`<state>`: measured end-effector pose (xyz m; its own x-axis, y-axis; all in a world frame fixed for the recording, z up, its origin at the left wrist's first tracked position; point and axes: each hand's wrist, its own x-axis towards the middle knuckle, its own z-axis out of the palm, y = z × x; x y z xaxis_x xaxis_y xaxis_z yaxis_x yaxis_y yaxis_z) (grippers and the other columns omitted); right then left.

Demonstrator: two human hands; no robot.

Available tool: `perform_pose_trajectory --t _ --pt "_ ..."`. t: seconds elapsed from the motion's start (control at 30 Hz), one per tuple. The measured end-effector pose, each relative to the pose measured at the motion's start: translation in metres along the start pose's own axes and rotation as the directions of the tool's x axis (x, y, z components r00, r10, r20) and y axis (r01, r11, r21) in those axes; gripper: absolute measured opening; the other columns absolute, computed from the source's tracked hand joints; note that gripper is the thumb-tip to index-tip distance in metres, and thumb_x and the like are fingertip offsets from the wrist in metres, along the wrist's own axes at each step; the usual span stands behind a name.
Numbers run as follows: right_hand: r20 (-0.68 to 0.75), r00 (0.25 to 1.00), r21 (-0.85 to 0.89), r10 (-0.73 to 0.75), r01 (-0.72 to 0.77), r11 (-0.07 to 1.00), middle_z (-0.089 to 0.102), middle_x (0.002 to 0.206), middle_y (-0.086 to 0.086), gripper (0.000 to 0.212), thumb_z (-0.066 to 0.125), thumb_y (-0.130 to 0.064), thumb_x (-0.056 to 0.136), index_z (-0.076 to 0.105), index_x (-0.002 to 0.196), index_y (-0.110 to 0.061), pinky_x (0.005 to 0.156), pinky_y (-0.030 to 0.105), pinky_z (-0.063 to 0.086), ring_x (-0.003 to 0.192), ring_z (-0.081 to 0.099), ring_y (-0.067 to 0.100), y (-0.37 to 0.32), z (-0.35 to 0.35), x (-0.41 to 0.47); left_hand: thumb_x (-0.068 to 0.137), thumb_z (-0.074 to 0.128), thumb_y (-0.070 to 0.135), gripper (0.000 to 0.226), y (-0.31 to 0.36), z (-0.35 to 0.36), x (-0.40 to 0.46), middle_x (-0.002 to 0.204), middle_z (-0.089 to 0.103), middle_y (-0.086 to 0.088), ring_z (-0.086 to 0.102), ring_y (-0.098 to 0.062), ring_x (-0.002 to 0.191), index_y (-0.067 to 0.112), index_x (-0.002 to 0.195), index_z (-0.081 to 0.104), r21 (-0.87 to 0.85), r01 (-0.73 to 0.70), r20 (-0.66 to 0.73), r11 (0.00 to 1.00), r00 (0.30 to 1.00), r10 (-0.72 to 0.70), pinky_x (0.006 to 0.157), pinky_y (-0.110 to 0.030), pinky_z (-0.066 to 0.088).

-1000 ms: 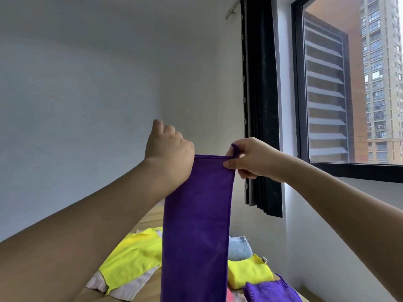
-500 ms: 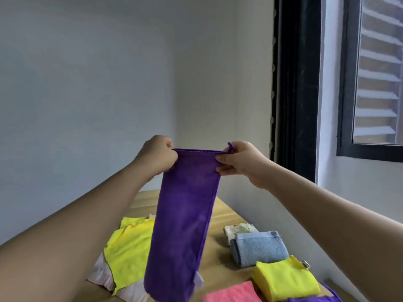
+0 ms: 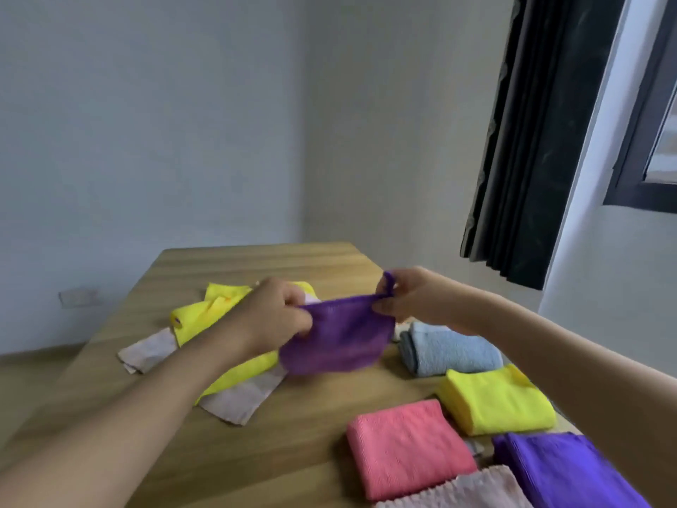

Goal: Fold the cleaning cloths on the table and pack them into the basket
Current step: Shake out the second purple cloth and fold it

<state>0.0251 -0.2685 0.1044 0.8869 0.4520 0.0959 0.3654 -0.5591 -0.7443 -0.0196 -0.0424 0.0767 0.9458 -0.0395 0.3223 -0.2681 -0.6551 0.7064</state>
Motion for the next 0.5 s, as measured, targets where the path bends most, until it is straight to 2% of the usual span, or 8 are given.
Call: perform_pose_trajectory --t 0.03,0.1,0.17,0.2,0.3,0.37,0.43,0.5 --pt "0.109 0.991 -0.048 0.076 -0.071 0.996 0.055 0.061 0.001 0.017 0.065 -0.010 0.088 0.055 0.075 -0.015 0.048 0.017 0.038 0.053 0.049 0.012 0.009 0.006 -0.002 0.049 0.059 0.016 0.003 -0.012 0.008 -0.010 0.051 0.046 0.000 0.042 -0.016 0.056 0.017 0.047 0.056 -0.083 0.107 0.206 0.991 0.975 -0.088 0.054 -0.028 0.033" --pt "0.352 0.903 -0.155 0.245 -0.202 0.967 0.060 0.059 0.001 0.017 0.061 -0.009 0.090 0.055 0.076 -0.014 0.054 0.019 0.048 0.052 0.056 0.009 0.025 0.019 -0.002 0.055 0.064 0.011 0.019 -0.039 0.023 -0.025 0.068 0.064 -0.012 0.059 -0.024 0.062 0.009 0.074 0.069 -0.091 0.325 0.541 0.941 0.809 -0.227 0.059 -0.031 0.049" --pt "0.516 0.773 -0.275 0.368 -0.257 0.926 0.064 0.062 0.001 0.015 0.056 -0.009 0.093 0.055 0.079 -0.013 0.064 0.025 0.052 0.057 0.063 0.009 0.037 0.036 0.003 0.066 0.062 0.008 0.025 -0.063 0.036 -0.031 0.079 0.070 -0.019 0.065 -0.028 0.061 0.004 0.090 0.067 -0.006 0.430 0.663 0.903 0.678 -0.319 0.060 -0.033 0.057" --pt "0.526 0.751 -0.326 0.399 -0.256 0.910 0.064 0.064 0.001 0.016 0.054 -0.009 0.094 0.053 0.079 -0.013 0.065 0.024 0.051 0.059 0.064 0.009 0.041 0.043 0.007 0.071 0.060 0.005 0.021 -0.069 0.040 -0.031 0.078 0.070 -0.019 0.065 -0.027 0.057 0.006 0.091 0.064 0.013 0.447 0.653 0.894 0.674 -0.346 0.057 -0.032 0.057" --pt "0.409 0.835 -0.396 0.367 -0.200 0.896 0.061 0.057 -0.004 0.016 0.052 -0.011 0.093 0.050 0.078 -0.017 0.054 0.018 0.046 0.049 0.060 0.003 0.046 0.065 0.027 0.082 0.051 0.000 0.016 -0.089 0.049 -0.018 0.071 0.065 -0.015 0.062 -0.023 0.047 0.009 0.095 0.053 0.024 0.478 0.526 0.878 0.741 -0.417 0.042 -0.021 0.046" --pt "0.261 0.925 -0.403 0.276 -0.155 0.902 0.057 0.057 -0.004 0.009 0.053 -0.014 0.089 0.051 0.081 -0.017 0.045 0.016 0.039 0.044 0.053 0.005 0.053 0.077 0.048 0.081 0.050 0.000 0.016 -0.106 0.057 -0.001 0.068 0.061 -0.010 0.057 -0.018 0.045 0.009 0.094 0.055 -0.003 0.437 0.325 0.899 0.851 -0.413 0.042 -0.018 0.039" --pt "0.076 0.981 -0.340 0.176 -0.140 0.930 0.053 0.063 -0.003 0.005 0.056 -0.017 0.087 0.053 0.083 -0.016 0.043 0.015 0.034 0.053 0.047 0.011 0.065 0.087 0.071 0.079 0.051 0.003 0.011 -0.125 0.066 0.019 0.060 0.059 0.000 0.056 -0.015 0.051 0.012 0.080 0.058 -0.070 0.371 0.048 0.926 0.928 -0.369 0.047 -0.024 0.039" --pt "-0.106 0.988 -0.251 0.114 -0.137 0.958 0.058 0.076 0.000 0.006 0.057 -0.019 0.088 0.056 0.088 -0.013 0.054 0.021 0.038 0.067 0.051 0.016 0.081 0.099 0.094 0.078 0.050 0.014 0.008 -0.142 0.078 0.037 0.074 0.065 -0.002 0.061 -0.025 0.074 0.015 0.082 0.057 -0.021 0.330 -0.146 0.944 0.933 -0.329 0.065 -0.034 0.047"
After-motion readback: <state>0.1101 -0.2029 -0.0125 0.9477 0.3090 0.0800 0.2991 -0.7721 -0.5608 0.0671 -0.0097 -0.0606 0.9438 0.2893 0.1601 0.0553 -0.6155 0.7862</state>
